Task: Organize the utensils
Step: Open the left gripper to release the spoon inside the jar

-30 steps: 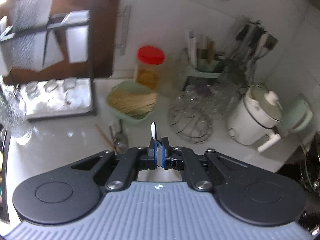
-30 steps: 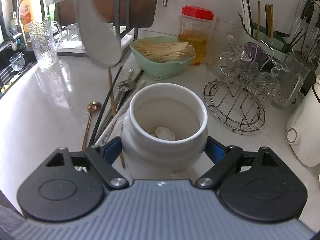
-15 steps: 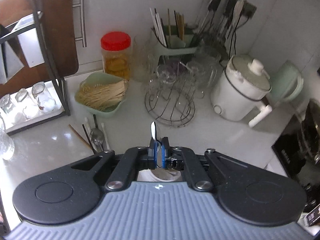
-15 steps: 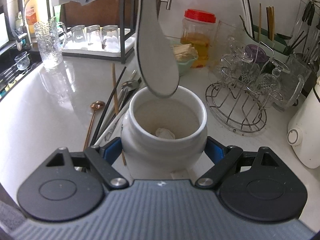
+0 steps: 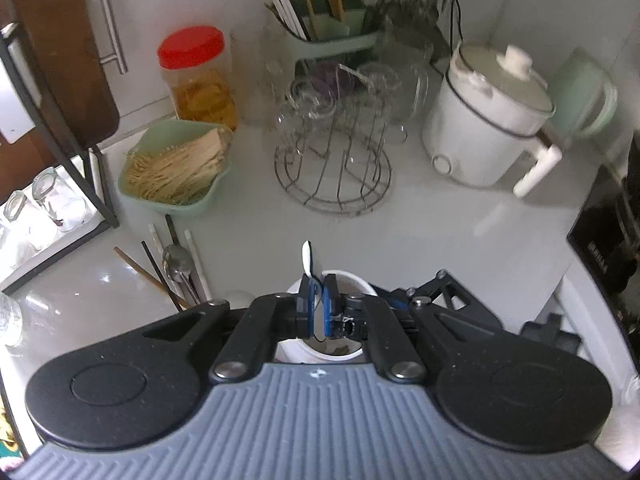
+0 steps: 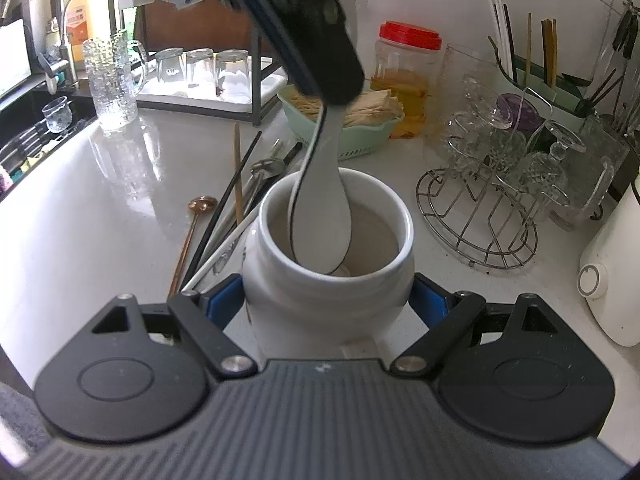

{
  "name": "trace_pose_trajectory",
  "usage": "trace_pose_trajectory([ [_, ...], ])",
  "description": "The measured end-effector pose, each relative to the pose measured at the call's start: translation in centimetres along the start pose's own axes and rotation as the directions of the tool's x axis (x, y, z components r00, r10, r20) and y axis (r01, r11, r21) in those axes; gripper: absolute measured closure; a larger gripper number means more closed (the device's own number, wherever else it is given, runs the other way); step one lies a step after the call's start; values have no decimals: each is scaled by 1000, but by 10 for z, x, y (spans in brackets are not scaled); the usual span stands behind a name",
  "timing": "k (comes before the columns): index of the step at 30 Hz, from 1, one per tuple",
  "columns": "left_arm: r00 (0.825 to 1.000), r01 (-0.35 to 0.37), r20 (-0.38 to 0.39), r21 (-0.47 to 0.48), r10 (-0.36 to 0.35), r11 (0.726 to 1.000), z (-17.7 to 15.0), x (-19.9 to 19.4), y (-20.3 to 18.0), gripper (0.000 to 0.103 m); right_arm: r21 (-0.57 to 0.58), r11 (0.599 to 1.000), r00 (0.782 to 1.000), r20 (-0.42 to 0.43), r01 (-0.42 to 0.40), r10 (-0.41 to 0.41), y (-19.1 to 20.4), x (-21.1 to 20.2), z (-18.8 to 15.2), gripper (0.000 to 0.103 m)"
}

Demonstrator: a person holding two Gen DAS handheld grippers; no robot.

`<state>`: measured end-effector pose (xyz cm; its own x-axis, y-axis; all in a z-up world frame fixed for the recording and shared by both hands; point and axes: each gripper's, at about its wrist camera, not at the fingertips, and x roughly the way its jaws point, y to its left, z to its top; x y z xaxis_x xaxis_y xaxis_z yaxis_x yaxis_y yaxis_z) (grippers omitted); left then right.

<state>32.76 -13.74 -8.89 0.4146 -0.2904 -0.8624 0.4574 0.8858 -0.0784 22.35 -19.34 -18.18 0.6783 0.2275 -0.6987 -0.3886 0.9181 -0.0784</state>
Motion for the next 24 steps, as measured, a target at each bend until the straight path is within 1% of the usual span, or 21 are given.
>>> trace_pose_trajectory([
  [4, 999, 4, -49, 30, -2, 1000, 1, 17, -4, 98, -7, 1000, 1000, 5, -6, 6, 0, -1, -1, 13],
  [15, 992, 25, -129, 58, -17, 998, 5, 43, -5, 98, -23, 1000, 1000, 14, -19, 19, 0, -1, -2, 13],
  [19, 990, 26, -138, 67, -17, 997, 3, 48, -8, 98, -20, 1000, 1000, 17, -19, 19, 0, -1, -2, 12],
  [24, 990, 34, -140, 46, -27, 998, 4, 48, -3, 98, -16, 1000, 1000, 18, -17, 17, 0, -2, -3, 13],
])
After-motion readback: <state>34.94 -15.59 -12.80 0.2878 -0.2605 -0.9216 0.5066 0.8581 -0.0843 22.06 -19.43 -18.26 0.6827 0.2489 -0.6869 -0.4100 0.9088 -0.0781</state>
